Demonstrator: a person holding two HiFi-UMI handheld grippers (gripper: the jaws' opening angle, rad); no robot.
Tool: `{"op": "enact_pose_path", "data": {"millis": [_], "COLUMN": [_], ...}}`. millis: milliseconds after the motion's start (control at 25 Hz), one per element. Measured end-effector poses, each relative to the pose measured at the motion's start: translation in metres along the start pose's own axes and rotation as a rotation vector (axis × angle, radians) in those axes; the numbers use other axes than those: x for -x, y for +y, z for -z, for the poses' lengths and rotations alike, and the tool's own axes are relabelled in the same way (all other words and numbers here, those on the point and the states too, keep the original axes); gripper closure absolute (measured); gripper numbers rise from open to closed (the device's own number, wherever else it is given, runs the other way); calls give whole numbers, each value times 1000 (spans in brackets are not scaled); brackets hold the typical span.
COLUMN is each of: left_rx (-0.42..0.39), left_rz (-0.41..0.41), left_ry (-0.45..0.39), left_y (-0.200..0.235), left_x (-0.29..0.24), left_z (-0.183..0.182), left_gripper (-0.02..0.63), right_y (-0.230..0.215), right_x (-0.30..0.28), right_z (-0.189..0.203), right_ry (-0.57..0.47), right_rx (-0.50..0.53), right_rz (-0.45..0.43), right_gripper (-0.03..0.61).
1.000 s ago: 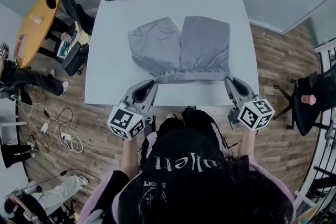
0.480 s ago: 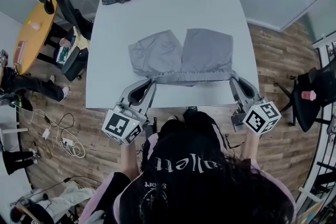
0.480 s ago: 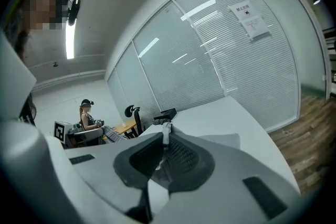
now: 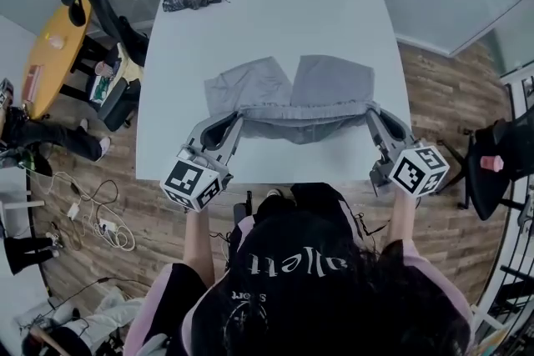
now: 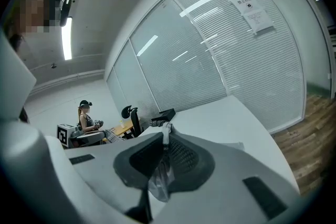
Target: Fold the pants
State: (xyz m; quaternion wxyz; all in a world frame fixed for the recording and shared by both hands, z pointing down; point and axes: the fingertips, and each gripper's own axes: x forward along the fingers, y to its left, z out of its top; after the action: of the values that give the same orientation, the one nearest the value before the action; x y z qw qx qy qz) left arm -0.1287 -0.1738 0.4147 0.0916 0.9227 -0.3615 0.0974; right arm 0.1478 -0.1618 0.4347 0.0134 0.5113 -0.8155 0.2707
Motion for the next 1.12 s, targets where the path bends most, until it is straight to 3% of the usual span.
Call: {"op": "enact_pose_path", "data": {"millis": [400, 600, 840, 1120], "left_rx": [-103, -118, -123, 13], "left_rz": [-31, -39, -55, -99], "left_ry": [82, 127, 249, 381], "left_y": [73, 106, 134, 135], "left_x": [-76, -109, -136, -151], "left_z": [-4, 0, 46, 123], "left_gripper": [572, 572, 572, 571], "right_y": [-44, -75, -106, -144], "right_x": [-86, -134, -178, -196], "right_z": [-40, -42, -19, 49], "right_ry": [35, 80, 167, 312], "right_rx": [33, 25, -23, -91], "right_rz": [-39, -40, -52, 24], "right_gripper": [537, 537, 537, 537]}}
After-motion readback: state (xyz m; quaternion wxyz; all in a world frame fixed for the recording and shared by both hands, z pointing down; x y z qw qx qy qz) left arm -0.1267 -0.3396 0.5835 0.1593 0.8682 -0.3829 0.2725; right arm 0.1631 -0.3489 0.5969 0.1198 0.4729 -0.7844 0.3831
